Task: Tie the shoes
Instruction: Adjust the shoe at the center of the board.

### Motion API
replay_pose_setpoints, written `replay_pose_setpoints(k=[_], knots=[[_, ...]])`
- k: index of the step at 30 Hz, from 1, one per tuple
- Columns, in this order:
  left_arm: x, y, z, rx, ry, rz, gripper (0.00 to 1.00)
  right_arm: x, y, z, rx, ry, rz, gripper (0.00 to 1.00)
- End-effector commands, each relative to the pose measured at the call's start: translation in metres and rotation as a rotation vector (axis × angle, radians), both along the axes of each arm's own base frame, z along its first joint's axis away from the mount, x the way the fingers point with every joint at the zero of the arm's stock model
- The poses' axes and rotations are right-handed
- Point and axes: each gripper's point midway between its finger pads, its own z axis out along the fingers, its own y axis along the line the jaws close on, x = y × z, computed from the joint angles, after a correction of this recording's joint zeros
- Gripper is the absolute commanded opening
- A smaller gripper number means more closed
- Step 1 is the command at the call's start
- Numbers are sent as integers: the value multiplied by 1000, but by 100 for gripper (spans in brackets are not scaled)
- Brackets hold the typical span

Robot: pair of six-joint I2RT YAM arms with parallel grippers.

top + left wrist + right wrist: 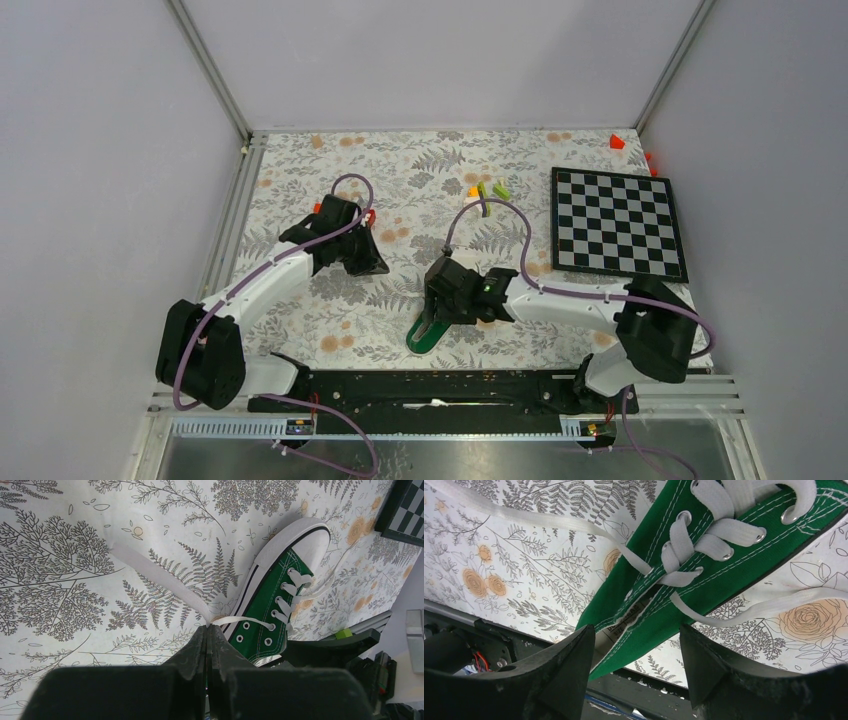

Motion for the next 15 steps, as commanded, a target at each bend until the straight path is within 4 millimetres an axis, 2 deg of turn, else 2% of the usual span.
replay_pose_setpoints(k=[1,6,8,11,15], knots=[[6,-3,15,-20,-57,4,0,9,9,4,7,-22,-30,68],[5,-3,13,-27,-52,5,0,20,3,-11,-81,-52,-30,55],[3,-3,13,-27,-53,4,0,27,1,-15,-115,-79,-30,45],[0,0,11,-23,-52,10,0,37,-4,-13,-163,-137,1,1],[-7,1,5,-36,-35,28,0,52,-17,7,-224,-261,55,0]])
